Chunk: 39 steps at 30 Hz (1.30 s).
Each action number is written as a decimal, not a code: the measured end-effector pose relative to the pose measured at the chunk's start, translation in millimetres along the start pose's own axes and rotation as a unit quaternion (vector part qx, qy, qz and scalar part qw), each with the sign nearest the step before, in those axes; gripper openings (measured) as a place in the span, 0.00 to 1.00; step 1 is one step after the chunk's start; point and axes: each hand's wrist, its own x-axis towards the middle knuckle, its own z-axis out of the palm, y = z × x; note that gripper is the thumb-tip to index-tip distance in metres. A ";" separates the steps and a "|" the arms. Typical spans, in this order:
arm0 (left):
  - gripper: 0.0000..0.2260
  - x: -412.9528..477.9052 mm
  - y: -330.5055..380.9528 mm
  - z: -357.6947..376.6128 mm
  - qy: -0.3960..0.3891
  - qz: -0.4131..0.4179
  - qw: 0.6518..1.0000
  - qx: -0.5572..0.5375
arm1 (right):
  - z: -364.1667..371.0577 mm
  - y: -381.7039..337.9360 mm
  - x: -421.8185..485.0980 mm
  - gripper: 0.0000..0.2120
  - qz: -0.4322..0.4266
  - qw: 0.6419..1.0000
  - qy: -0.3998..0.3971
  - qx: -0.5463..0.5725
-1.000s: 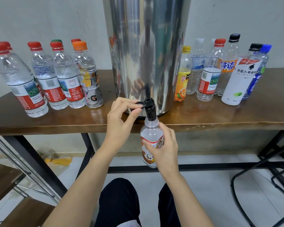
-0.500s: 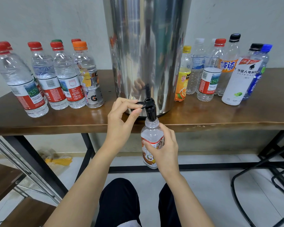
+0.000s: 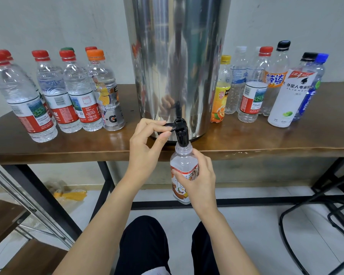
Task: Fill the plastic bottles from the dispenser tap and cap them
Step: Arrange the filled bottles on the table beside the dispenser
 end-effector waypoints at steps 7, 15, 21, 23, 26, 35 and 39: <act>0.03 -0.2 0.1 0.0 0.003 -0.002 1.000 0.000 | 0.1 0.7 -1.2 0.35 0.003 1.000 -0.003 0.001; 0.04 -0.8 0.1 0.5 0.005 -0.002 1.000 -0.007 | -0.2 2.5 -1.5 0.35 0.003 1.000 -0.001 -0.001; 0.03 -0.8 -1.1 0.9 0.007 -0.003 1.000 -0.007 | 0.0 1.8 -2.0 0.35 0.001 1.000 0.002 -0.003; 0.04 -0.9 -1.8 0.8 0.006 -0.002 1.000 -0.005 | -0.2 1.2 -2.0 0.35 -0.001 1.000 0.003 -0.002; 0.04 -0.8 -2.3 0.6 0.006 -0.002 1.000 -0.003 | -0.4 0.8 -2.4 0.35 -0.002 1.000 0.005 -0.001; 0.04 -1.2 -1.7 0.8 0.006 -0.006 1.000 -0.006 | 0.4 2.6 -1.8 0.35 -0.003 1.000 0.006 -0.002; 0.04 -1.4 -1.6 1.0 0.006 -0.009 1.000 -0.006 | 0.7 3.7 -1.6 0.35 -0.004 1.000 0.008 0.001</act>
